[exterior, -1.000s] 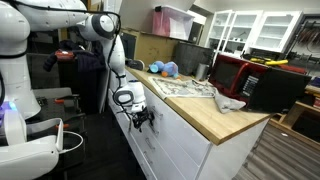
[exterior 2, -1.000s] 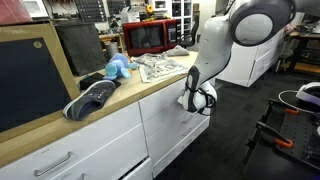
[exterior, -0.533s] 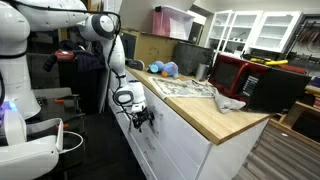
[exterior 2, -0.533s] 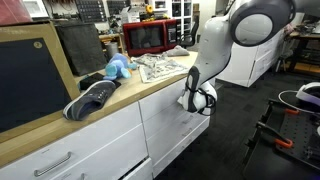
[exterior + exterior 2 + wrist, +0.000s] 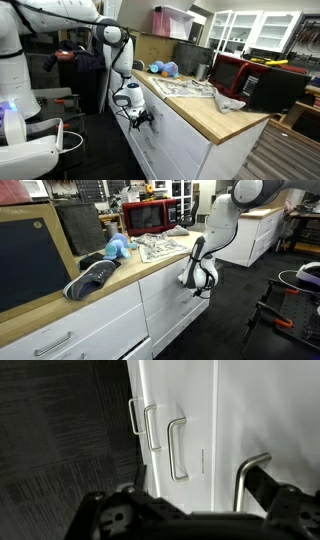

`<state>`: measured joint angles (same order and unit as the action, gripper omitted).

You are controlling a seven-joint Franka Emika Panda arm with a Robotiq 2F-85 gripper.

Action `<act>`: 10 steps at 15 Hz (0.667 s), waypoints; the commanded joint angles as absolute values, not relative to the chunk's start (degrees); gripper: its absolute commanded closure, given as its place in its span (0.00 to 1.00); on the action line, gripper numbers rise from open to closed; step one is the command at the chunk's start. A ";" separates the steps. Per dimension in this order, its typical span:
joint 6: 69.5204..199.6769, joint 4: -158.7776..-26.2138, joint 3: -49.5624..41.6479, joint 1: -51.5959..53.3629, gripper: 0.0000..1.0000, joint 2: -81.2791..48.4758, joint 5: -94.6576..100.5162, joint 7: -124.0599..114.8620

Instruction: Open the right second drawer of the cabinet to the left

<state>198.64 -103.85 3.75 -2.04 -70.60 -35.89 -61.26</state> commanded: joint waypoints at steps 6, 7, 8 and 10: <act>198.17 -102.53 21.64 -30.61 0.00 -74.34 -17.15 -57.79; 198.14 -104.07 22.63 -32.96 0.00 -74.51 -15.58 -56.77; 198.17 -104.97 23.29 -35.01 0.00 -74.85 -14.19 -55.64; 198.18 -106.44 23.74 -38.62 0.00 -75.26 -11.11 -52.60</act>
